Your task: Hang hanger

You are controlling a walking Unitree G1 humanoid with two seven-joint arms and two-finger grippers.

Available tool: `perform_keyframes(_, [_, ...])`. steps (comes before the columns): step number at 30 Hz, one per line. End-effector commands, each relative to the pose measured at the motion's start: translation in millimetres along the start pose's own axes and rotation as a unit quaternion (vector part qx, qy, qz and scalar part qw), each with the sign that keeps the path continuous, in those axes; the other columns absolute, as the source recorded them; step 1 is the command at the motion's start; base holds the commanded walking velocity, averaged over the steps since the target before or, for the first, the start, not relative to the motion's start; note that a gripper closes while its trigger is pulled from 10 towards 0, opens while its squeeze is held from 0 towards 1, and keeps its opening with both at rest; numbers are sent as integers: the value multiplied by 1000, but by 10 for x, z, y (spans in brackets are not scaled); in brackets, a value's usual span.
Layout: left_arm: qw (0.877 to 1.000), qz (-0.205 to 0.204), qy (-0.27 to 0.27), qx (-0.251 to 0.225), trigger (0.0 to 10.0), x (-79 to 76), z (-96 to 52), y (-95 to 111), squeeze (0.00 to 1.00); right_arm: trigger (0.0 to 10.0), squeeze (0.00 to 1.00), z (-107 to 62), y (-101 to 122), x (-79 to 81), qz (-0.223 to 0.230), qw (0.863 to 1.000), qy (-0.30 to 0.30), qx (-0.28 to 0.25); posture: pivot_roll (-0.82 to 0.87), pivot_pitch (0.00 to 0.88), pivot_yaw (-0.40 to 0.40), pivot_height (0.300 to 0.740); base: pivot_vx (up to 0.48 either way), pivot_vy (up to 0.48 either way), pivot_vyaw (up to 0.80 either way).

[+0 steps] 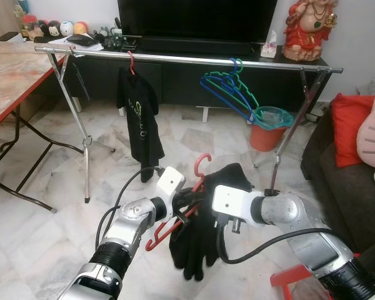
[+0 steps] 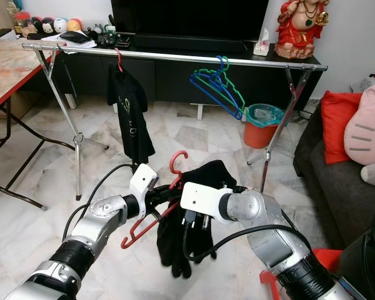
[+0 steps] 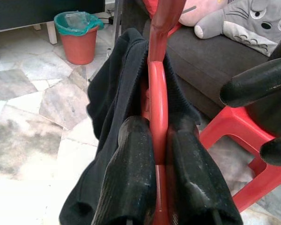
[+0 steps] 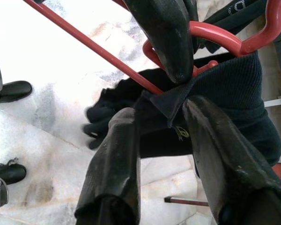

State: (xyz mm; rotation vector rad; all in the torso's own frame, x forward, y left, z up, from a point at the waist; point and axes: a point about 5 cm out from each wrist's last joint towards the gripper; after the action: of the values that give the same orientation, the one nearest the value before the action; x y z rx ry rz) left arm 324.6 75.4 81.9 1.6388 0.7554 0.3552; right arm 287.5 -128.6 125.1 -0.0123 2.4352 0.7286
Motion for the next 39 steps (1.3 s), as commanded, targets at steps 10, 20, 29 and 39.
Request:
perform_keyframes(10, [999, 10, -9, -29, 10000, -4, 36, 147, 0, 10000, 1000, -17, 1, 10, -3, 1000, 2, 1, -43, 0, -41, 740, 0, 0, 0])
perform_keyframes(20, [999, 9, -9, -32, 10000, -4, 36, 154, 0, 10000, 1000, -18, 0, 10, -3, 1000, 2, 2, -43, 0, -42, 740, 0, 0, 0])
perform_keyframes(29, [989, -4, -146, -5, 10000, -201, -59, 66, 0, 10000, 0, -494, -444, -829, 39, 963, -256, 71, -48, 0, -48, 740, 0, 0, 0])
perform_keyframes(39, [985, -3, -171, 3, 10000, -225, -107, 73, 0, 10000, 0, -377, -519, -636, 67, 979, -194, 9, -48, 0, -47, 740, 0, 0, 0])
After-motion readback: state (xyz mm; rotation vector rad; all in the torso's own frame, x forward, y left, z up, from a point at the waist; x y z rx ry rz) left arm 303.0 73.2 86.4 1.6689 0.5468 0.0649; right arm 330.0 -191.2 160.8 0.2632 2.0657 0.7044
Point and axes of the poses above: a point about 5 cm out from each wrist's last joint towards the gripper, its own z axis pointing out of the wrist towards the gripper, its own y axis along the axis of the wrist's last joint, x = y × z, and after that the axes turned 7 degrees about -z, right-handed
